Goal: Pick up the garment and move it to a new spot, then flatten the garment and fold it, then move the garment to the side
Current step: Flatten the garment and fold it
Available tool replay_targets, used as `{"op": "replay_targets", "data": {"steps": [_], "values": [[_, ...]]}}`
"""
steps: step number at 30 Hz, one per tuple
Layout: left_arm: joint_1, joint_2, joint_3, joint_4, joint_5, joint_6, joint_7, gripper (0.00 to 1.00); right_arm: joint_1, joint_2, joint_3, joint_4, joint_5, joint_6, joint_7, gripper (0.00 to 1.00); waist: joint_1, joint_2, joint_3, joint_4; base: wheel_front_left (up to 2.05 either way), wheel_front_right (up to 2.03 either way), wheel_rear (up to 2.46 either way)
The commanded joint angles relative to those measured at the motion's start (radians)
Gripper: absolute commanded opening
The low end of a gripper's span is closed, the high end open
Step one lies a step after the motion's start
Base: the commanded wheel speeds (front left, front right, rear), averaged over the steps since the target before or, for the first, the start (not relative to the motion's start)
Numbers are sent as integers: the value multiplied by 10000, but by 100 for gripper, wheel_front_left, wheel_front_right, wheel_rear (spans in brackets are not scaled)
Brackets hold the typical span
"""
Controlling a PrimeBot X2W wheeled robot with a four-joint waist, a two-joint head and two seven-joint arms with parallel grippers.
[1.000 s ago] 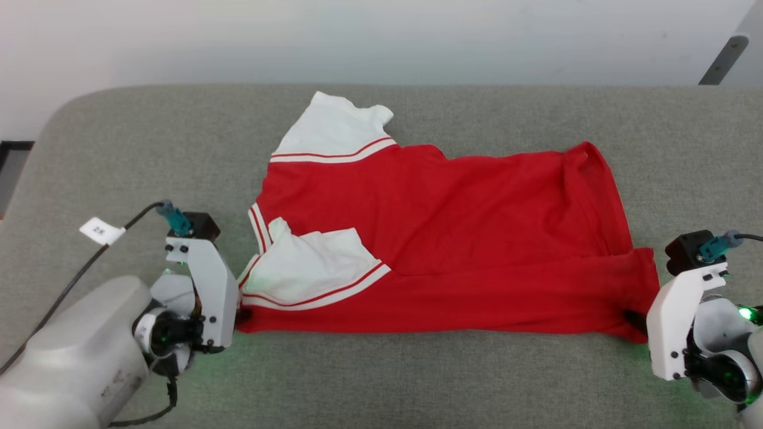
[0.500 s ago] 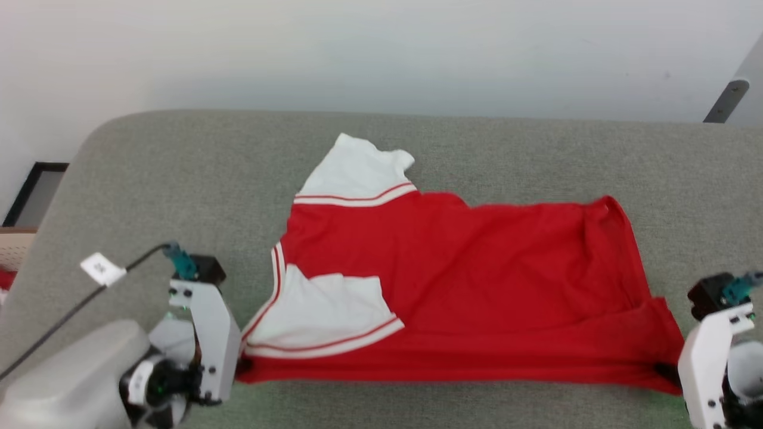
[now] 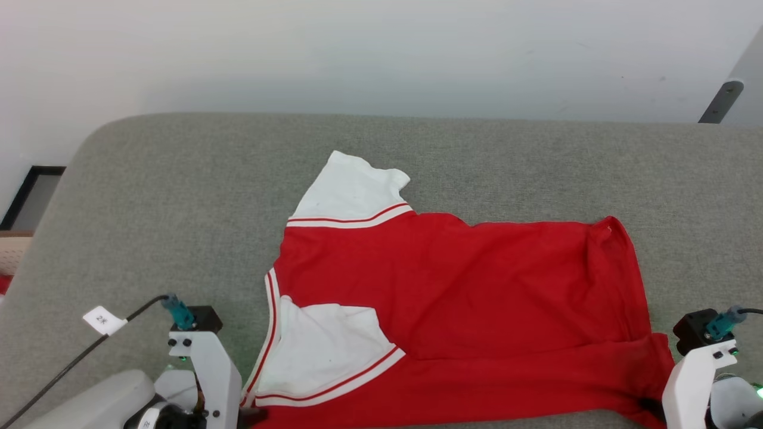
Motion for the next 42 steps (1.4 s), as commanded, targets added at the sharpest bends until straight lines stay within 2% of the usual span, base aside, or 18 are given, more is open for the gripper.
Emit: {"op": "replay_targets", "data": {"steps": [1, 2, 3, 5, 11, 16, 21, 26, 35, 42], "values": [[121, -76, 33, 129, -85, -21, -27, 100, 2, 99, 77, 91, -61, -10, 4, 18, 0, 0, 12, -27, 0, 0, 0], [123, -103, 35, 233, -98, -48, -31, 100, -52, 169, 103, 105, -65, -10, -38, 36, 0, 0, 14, -44, 0, 0, 0], [105, -132, 39, 321, -93, -82, -37, 100, -97, 213, 136, 111, -93, -10, -75, 47, 0, 0, 13, -59, 0, 0, 0], [-9, -166, 85, 472, -108, -114, -29, 100, -188, 268, 142, 129, -137, -10, -189, 100, 0, 0, 11, -81, 0, 0, 0], [-513, 208, 223, 341, 107, -134, 131, 100, -379, 266, -37, 18, -182, -10, -461, 100, 0, 0, -11, -159, 0, 0, 0], [-1078, 591, 495, 46, 214, 53, 270, 100, -399, 368, -410, -184, -328, -10, -819, 100, 0, 0, -9, -277, 0, 0, 0], [-1891, 732, 808, -133, 585, -22, 159, 100, -583, 539, -751, -853, -569, -10, -1669, 100, 0, 0, 139, -508, 0, 0, 0], [-2804, 548, 1086, 202, 1200, -402, -375, 100, -905, 804, -950, -1542, -1202, -10, -3517, 100, 0, 0, 472, -871, 0, 0, 0], [-4206, -57, 1377, 1549, 2110, -1148, -1358, 100, -1625, 1666, -1354, -1973, -2908, -10, -7880, 100, 0, 0, 1345, -1665, 0, 0, 0], [-5209, -307, 1418, 2725, 2491, -1721, -1336, 100, -1988, 2573, -1713, -1758, -3872, -10, -10090, 100, 0, 0, 2315, -2270, 0, 0, 0]]}}
